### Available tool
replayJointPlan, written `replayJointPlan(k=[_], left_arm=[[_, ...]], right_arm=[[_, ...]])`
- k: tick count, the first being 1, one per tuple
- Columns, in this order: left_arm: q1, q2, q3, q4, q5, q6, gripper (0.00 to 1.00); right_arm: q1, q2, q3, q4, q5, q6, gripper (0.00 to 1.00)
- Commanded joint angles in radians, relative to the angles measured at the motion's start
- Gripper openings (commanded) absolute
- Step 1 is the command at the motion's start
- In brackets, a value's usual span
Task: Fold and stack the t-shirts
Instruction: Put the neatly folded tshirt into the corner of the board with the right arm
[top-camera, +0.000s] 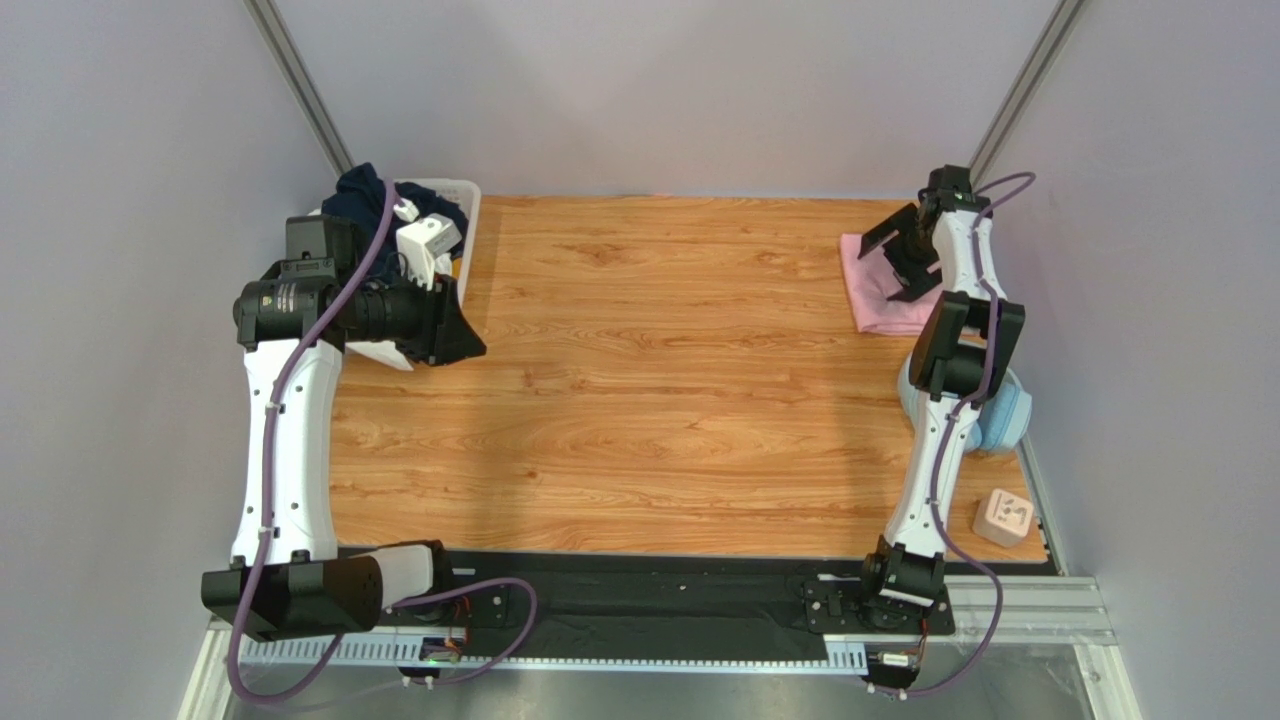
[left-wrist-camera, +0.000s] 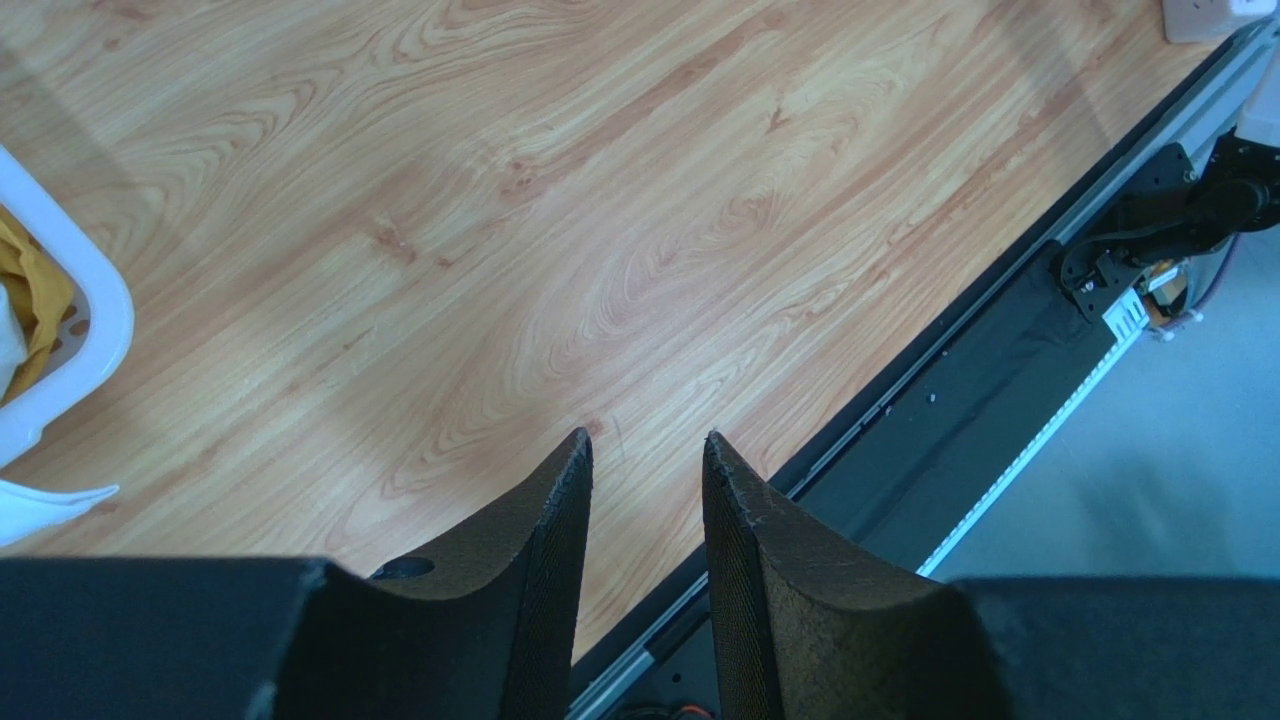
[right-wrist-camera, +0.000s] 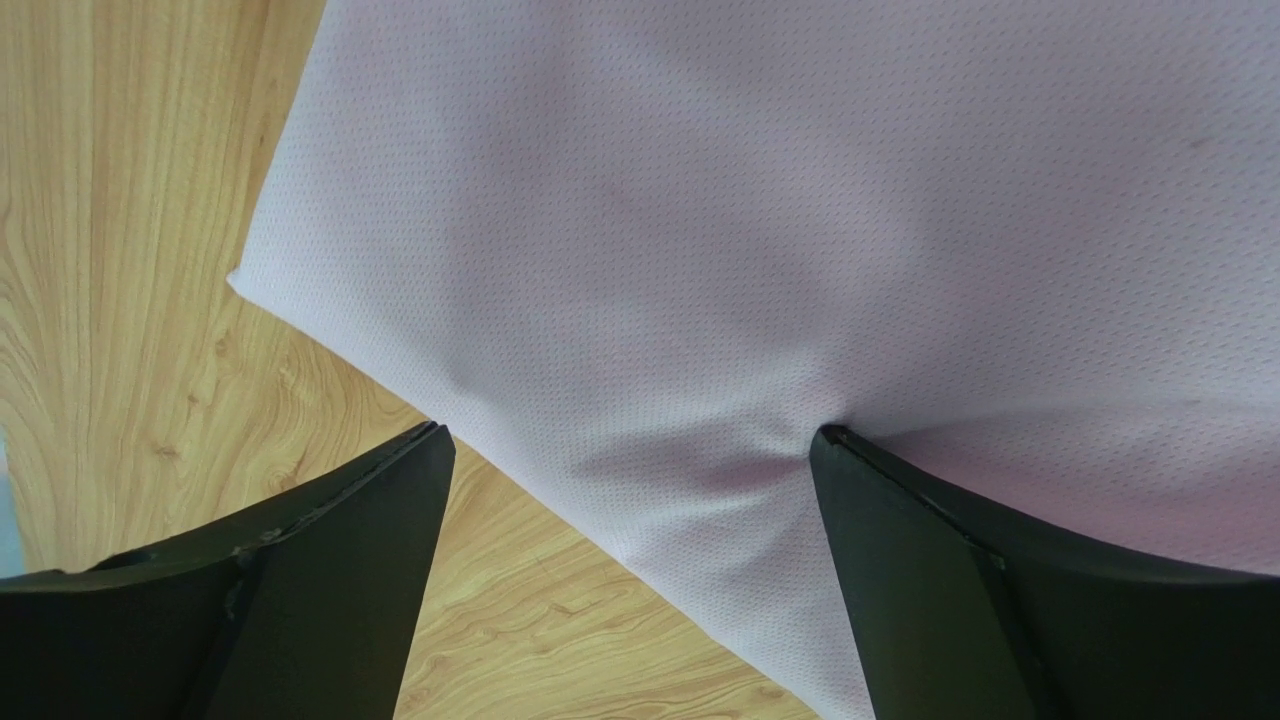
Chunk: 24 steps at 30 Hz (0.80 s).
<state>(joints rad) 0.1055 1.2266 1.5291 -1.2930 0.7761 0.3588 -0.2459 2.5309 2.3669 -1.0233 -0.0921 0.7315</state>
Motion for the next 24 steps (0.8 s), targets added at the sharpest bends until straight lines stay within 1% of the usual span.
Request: replayJointPlan(k=[1,4,5,7,8,10,11,12,13,14,16,17,19,20,21,23,24], left_arm=[[0.008,-0.015,0.023,-0.002,0.035,0.016,0.4],[0.008,-0.029,0.022,0.007,0.038,-0.004,0.41],[0.01,-0.033,0.019,0.014,0.038,-0.012,0.41],[0.008,-0.05,-0.006,0.05,0.032,-0.033,0.41],[0.008,-0.055,-0.015,0.064,0.028,-0.058,0.41],[0.008,-0.067,-0.043,0.101,0.009,-0.083,0.41],[0.008,-0.073,-0.05,0.112,0.005,-0.107,0.41],[0.008,-0.085,-0.058,0.129,-0.006,-0.113,0.41],[0.008,-0.091,-0.075,0.141,-0.017,-0.124,0.41],[0.008,-0.099,-0.081,0.149,-0.026,-0.133,0.42],[0.007,-0.13,-0.11,0.172,-0.066,-0.139,0.42],[0.008,-0.145,-0.124,0.181,-0.098,-0.141,0.42],[0.008,-0.193,-0.176,0.224,-0.127,-0.141,0.42],[0.008,-0.206,-0.193,0.237,-0.142,-0.141,0.42],[0.008,-0.229,-0.222,0.259,-0.168,-0.141,0.42],[0.008,-0.242,-0.236,0.265,-0.195,-0.141,0.42],[0.008,-0.246,-0.244,0.267,-0.21,-0.144,0.42]], right_arm=[[0.002,-0.038,0.026,0.052,-0.05,-0.038,0.99],[0.014,-0.133,0.009,0.054,-0.101,-0.049,1.0],[0.022,-0.196,0.002,0.054,-0.11,-0.066,1.0],[0.057,-0.266,-0.03,0.064,-0.141,-0.087,1.0],[0.078,-0.347,-0.072,0.069,-0.147,-0.104,1.0],[0.172,-0.438,-0.122,0.071,-0.124,-0.181,1.0],[0.21,-0.531,-0.196,0.077,-0.082,-0.217,1.0],[0.308,-0.581,-0.233,0.084,-0.048,-0.272,1.0],[0.353,-0.63,-0.285,0.092,0.025,-0.302,1.0],[0.437,-0.72,-0.382,0.106,0.06,-0.323,1.0],[0.503,-0.805,-0.493,0.143,0.135,-0.362,1.0],[0.545,-0.875,-0.583,0.149,0.155,-0.366,1.0],[0.56,-0.944,-0.67,0.173,0.135,-0.365,1.0],[0.563,-1.012,-0.719,0.187,0.132,-0.354,1.0],[0.565,-1.046,-0.798,0.222,0.121,-0.353,1.0],[0.565,-1.133,-0.865,0.25,0.107,-0.36,1.0],[0.565,-1.155,-0.905,0.258,0.073,-0.359,1.0]])
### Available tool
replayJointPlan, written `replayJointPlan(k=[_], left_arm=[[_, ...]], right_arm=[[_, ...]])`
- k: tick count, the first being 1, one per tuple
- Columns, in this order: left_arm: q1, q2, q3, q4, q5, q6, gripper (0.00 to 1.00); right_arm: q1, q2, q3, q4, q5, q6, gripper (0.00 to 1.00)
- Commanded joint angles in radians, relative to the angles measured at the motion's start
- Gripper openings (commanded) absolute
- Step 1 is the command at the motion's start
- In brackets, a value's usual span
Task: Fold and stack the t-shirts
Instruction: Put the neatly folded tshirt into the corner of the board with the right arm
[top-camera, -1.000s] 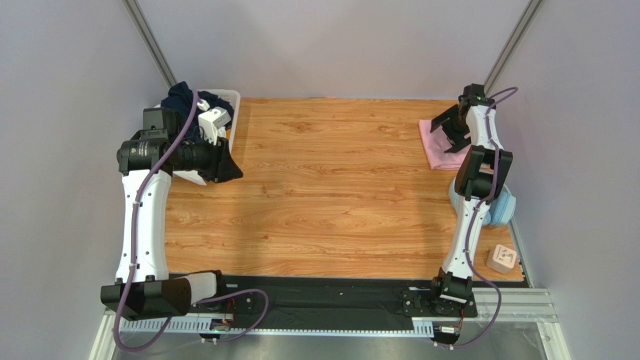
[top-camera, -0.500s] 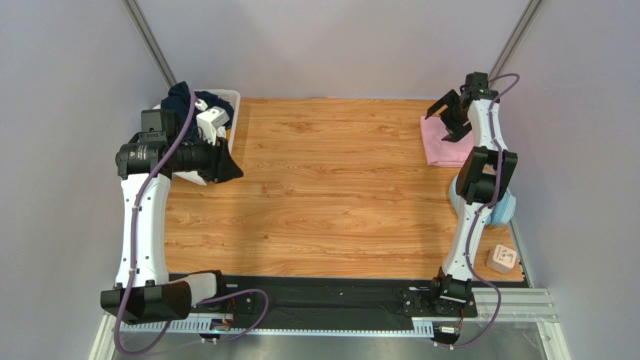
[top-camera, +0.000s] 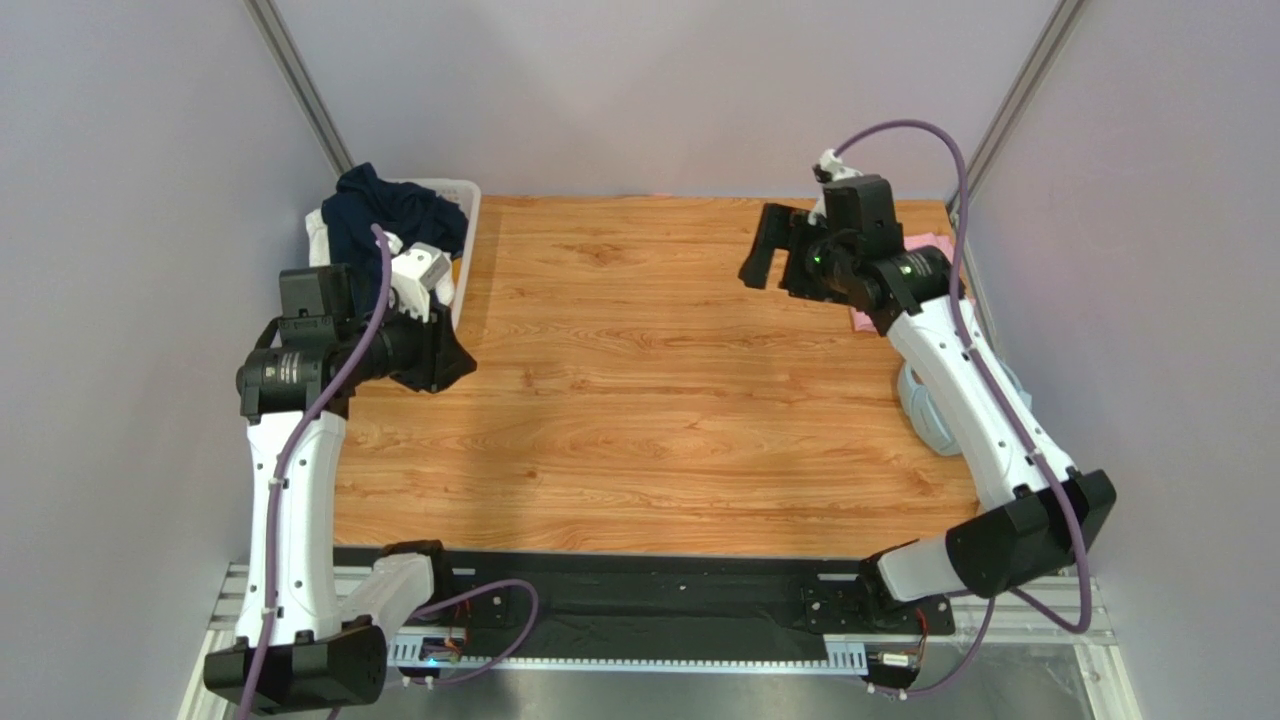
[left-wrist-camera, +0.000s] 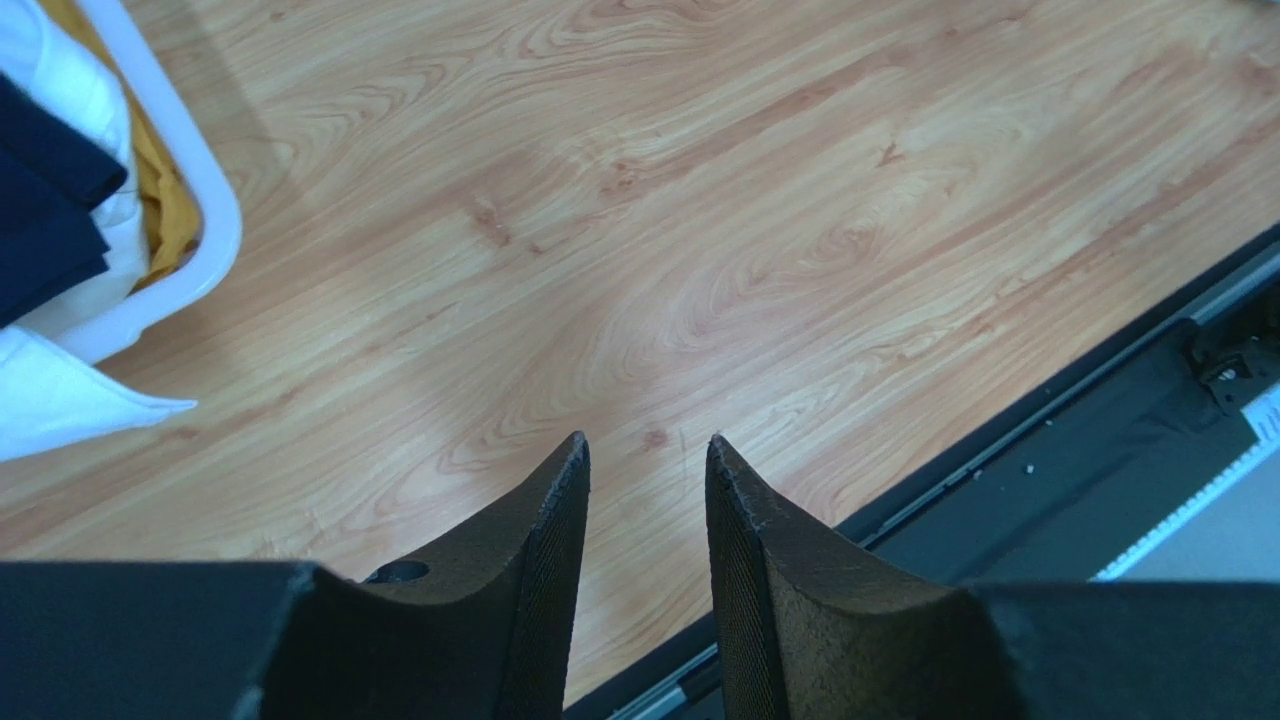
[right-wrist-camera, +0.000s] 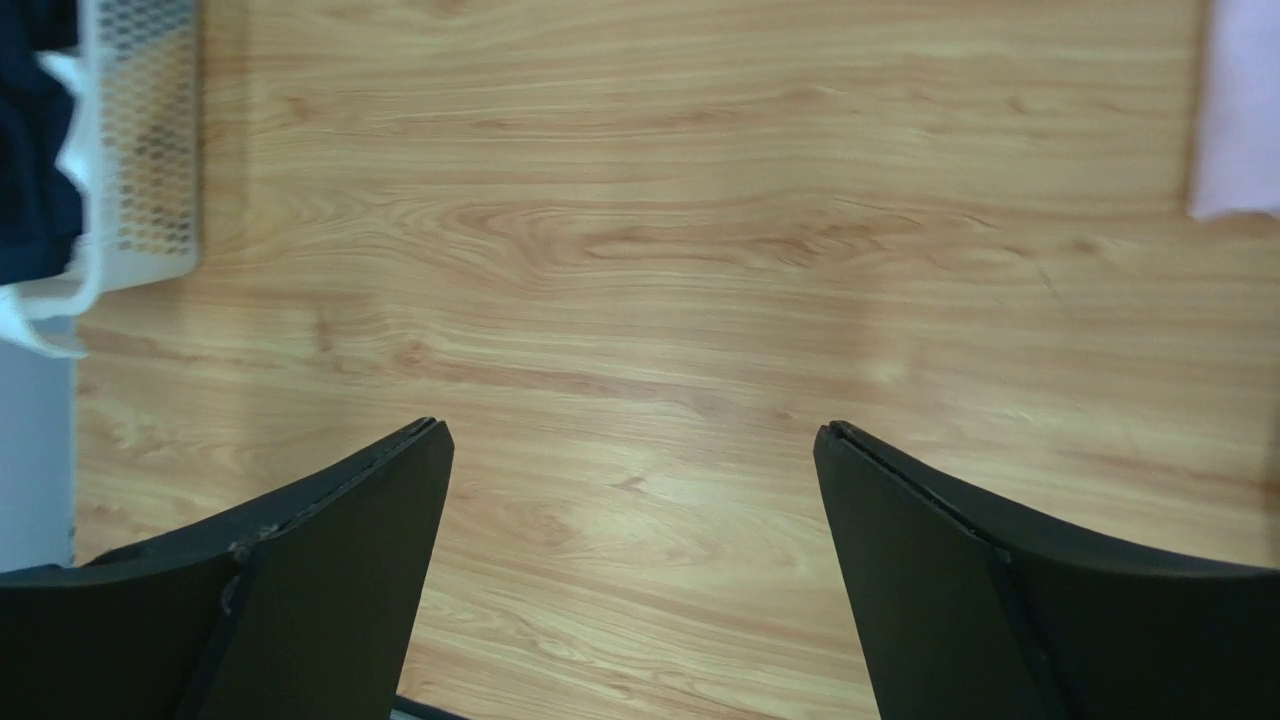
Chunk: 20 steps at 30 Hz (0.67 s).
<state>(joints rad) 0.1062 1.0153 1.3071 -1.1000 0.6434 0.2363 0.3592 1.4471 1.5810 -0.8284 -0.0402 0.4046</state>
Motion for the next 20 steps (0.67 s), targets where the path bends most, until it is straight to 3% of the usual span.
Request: replayJointPlan(k=[1,10,20], left_arm=[[0.006,-0.037,-0.026,0.078,-0.086,-0.026,0.42],[0.006,-0.058,-0.072,0.149,-0.151,-0.063,0.42],[0.007,-0.061,-0.063,0.143,-0.149,-0.077,0.42]], right_arm=[[-0.04,-0.106,-0.134,0.063,0.005,-0.03,1.0],[-0.037,-0.214,-0.286,0.1,-0.078,-0.033,1.0],[-0.031,-0.241,-0.286,0.089,-0.096,-0.049,1.0]])
